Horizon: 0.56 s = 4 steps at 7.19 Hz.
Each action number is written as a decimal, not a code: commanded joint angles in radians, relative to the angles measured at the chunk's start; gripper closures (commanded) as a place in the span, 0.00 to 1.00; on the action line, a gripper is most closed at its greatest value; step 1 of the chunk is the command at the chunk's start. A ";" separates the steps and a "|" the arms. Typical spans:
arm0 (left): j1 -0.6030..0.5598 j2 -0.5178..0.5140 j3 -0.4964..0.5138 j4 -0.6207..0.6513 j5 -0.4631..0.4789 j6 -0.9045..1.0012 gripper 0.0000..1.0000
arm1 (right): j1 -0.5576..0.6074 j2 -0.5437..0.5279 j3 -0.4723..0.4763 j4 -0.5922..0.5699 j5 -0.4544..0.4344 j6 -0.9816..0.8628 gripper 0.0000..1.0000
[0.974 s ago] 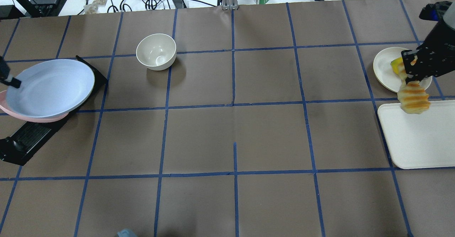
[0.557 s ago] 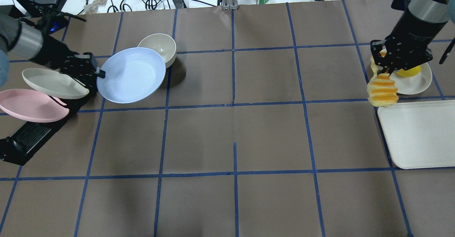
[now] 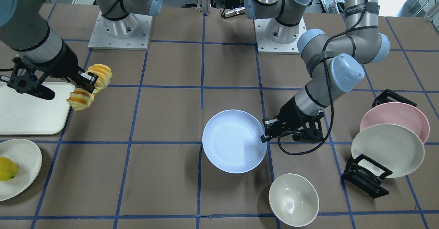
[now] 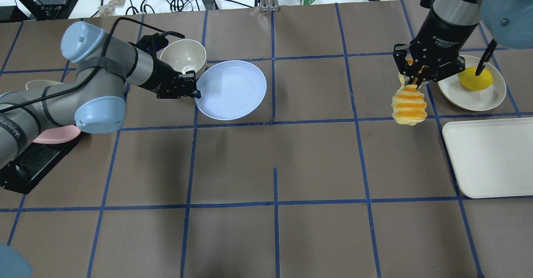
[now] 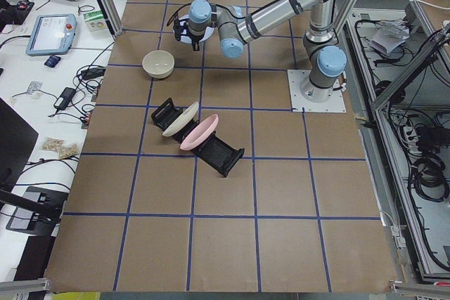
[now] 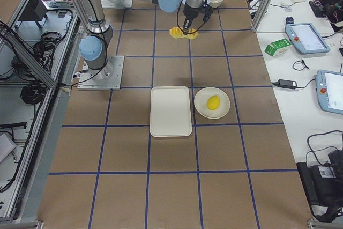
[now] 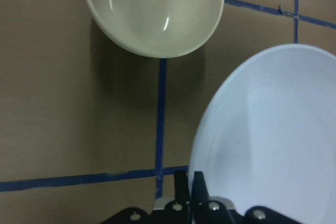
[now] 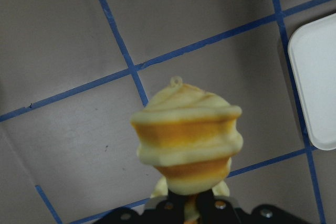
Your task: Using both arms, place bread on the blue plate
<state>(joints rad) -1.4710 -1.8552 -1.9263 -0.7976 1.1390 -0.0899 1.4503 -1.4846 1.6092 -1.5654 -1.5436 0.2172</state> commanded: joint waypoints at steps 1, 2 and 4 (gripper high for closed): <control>-0.108 -0.053 -0.003 0.075 0.077 -0.178 1.00 | 0.013 0.000 0.001 -0.008 0.023 0.020 1.00; -0.159 -0.047 -0.013 0.077 0.143 -0.191 1.00 | 0.031 0.001 0.000 -0.011 0.039 0.062 1.00; -0.175 -0.042 -0.069 0.116 0.142 -0.214 1.00 | 0.138 0.024 0.001 -0.097 0.036 0.155 1.00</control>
<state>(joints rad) -1.6312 -1.8909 -1.9669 -0.7109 1.2716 -0.2900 1.5261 -1.4757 1.6098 -1.6128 -1.5089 0.3074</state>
